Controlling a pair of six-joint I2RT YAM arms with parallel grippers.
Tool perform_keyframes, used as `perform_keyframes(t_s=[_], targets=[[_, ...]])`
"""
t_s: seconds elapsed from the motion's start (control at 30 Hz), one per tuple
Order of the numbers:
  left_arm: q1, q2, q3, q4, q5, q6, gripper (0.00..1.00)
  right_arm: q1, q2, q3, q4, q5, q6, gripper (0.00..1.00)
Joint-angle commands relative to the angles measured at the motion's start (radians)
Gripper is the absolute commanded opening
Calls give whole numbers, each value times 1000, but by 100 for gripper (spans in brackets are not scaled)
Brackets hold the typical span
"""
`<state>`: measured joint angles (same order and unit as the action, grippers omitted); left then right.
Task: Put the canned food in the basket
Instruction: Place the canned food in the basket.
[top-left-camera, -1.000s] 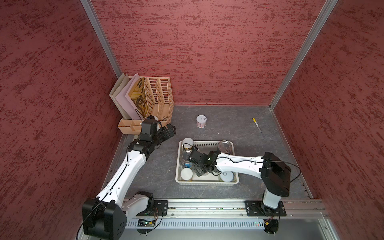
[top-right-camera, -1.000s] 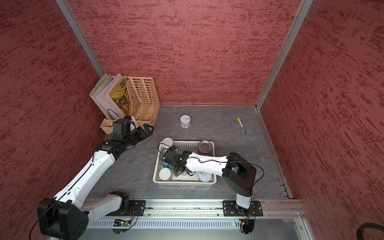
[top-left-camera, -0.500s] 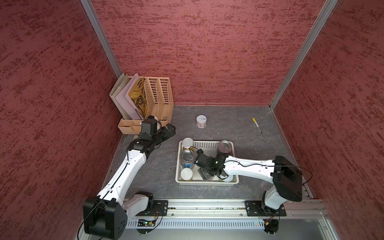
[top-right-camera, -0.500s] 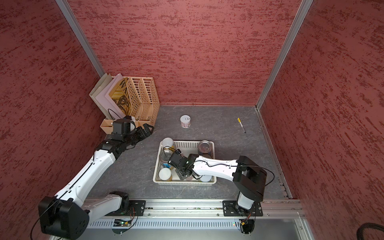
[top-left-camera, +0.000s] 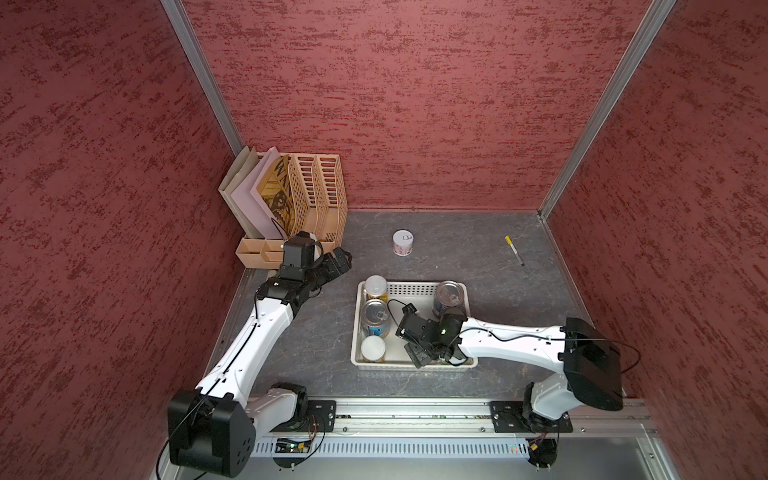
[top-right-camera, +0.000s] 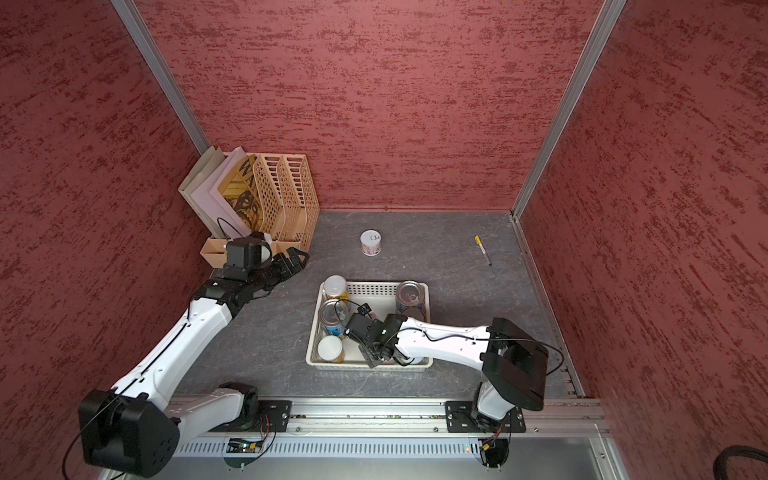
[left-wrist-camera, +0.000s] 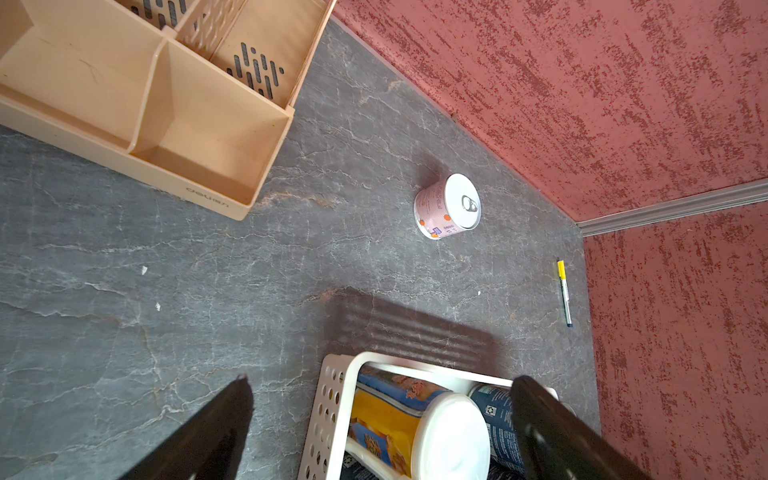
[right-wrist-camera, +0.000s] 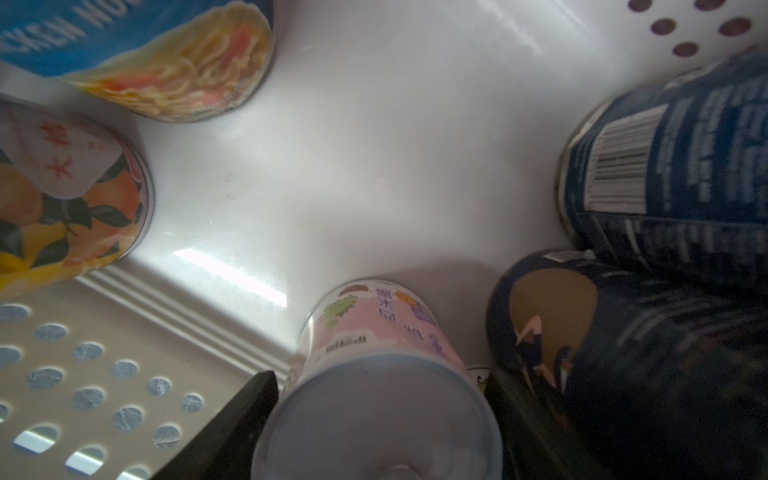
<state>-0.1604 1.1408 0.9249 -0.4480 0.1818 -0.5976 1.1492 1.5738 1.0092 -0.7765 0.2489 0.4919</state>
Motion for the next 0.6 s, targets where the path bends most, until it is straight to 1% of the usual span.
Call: perform_keyframes(t_s=[0.0, 0.23, 0.4, 0.43, 0.5, 0.57], targets=[[10, 4, -3, 21, 9, -6, 100, 14, -23, -24, -106, 34, 0, 67], [12, 5, -3, 22, 13, -7, 100, 14, 12, -31, -116, 43, 8, 69], [15, 7, -3, 23, 13, -8, 100, 14, 3, -29, -125, 56, 13, 75], [15, 7, -3, 23, 14, -8, 100, 14, -5, -23, -129, 55, 11, 77], [15, 7, -3, 22, 14, -8, 100, 14, -24, -9, -138, 53, 4, 85], [15, 7, -1, 20, 12, -7, 100, 14, -37, 13, -149, 56, -5, 90]])
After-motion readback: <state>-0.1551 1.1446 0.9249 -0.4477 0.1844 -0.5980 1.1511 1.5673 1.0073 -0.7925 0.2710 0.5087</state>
